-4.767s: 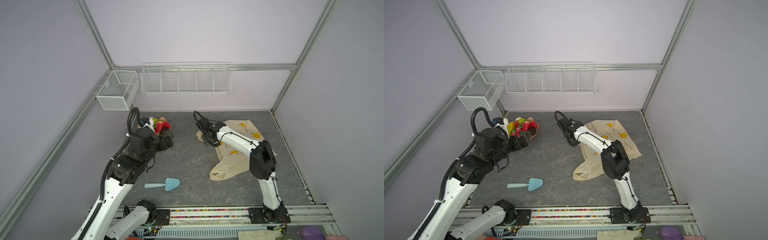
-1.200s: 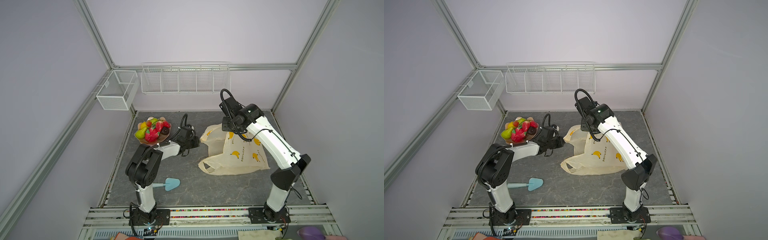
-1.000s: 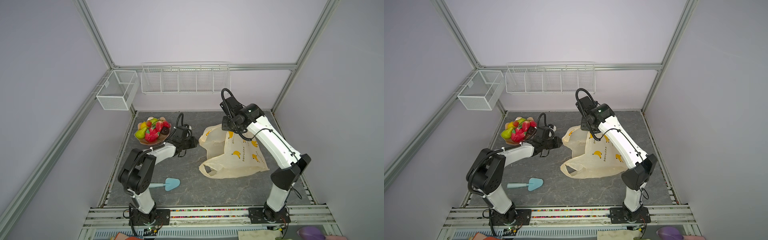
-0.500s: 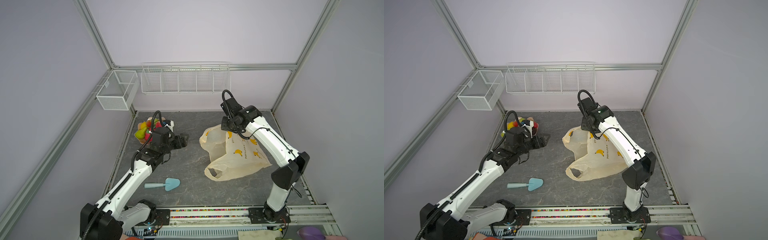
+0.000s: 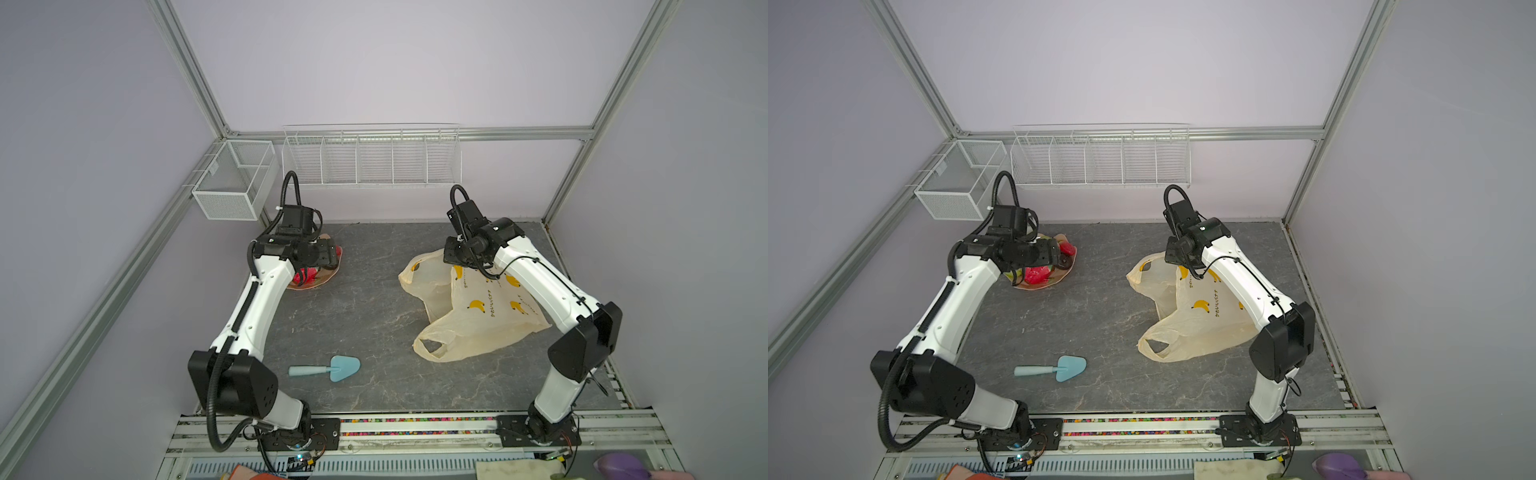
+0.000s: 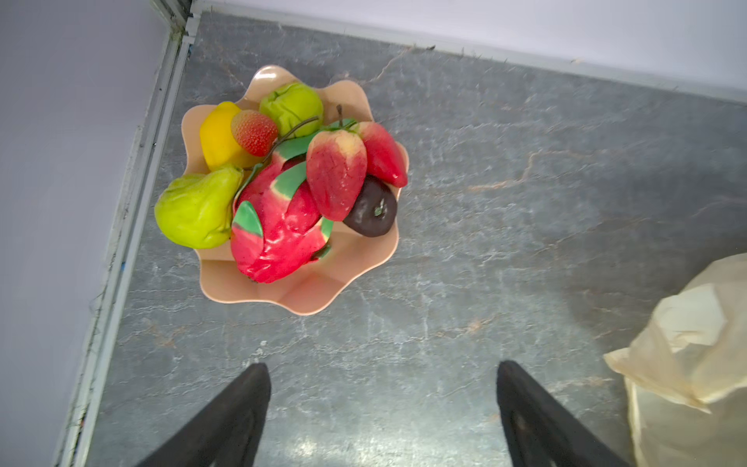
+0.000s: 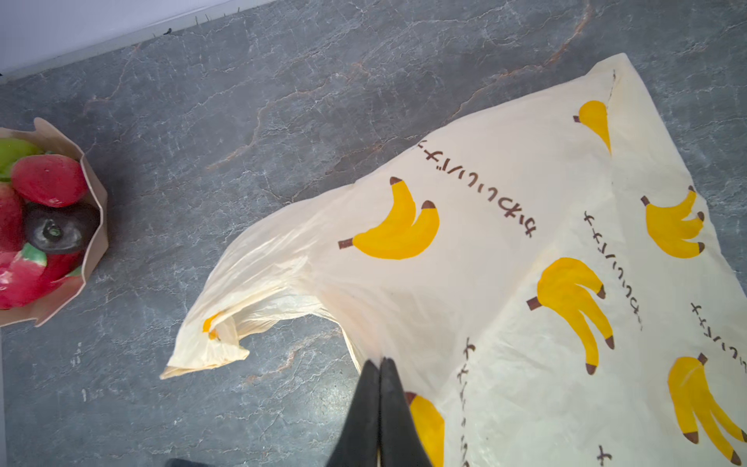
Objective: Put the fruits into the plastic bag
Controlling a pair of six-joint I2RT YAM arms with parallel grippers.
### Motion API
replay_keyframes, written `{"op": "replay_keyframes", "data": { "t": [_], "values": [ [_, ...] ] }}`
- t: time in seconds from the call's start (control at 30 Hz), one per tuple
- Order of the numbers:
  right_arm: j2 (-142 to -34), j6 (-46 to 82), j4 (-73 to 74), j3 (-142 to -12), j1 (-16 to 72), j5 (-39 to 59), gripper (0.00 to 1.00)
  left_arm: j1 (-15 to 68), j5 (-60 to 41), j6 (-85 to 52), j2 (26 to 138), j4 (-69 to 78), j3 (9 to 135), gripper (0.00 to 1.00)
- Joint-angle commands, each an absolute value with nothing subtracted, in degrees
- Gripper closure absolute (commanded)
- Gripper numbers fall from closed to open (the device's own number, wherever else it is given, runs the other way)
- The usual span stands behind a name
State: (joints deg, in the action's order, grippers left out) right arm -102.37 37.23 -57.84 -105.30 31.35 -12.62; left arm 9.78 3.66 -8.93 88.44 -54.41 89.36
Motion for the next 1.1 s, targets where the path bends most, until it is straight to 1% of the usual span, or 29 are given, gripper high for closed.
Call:
{"op": "replay_keyframes", "data": {
  "t": [0.0, 0.13, 0.27, 0.53, 0.8, 1.07],
  "values": [
    [-101.67, 36.84, -55.89, -104.73, 31.26, -9.99, 0.94, 8.61, 6.87, -2.75, 91.92, -59.53, 92.14, 0.13],
    [-102.99, 37.79, -56.86, -105.43, 31.18, -9.54, 0.94, 5.7, 5.53, -2.01, 97.86, -57.59, 93.38, 0.13],
    [-104.3, 38.0, -57.43, -106.18, 31.29, -9.6, 0.94, 4.66, 5.12, -0.42, 103.53, -56.57, 96.39, 0.14],
    [-107.85, 38.2, -58.37, -108.93, 31.22, -9.35, 0.94, 4.01, 4.78, 1.73, 113.39, -56.98, 106.74, 0.16],
    [-110.45, 38.02, -59.33, -111.74, 31.27, -9.3, 0.94, 3.91, 2.65, 1.94, 119.7, -57.87, 113.38, 0.21],
    [-111.92, 37.44, -60.1, -113.88, 31.2, -9.27, 0.94, 3.88, 1.92, 1.31, 122.83, -56.65, 115.04, 0.23]
  ]
}}
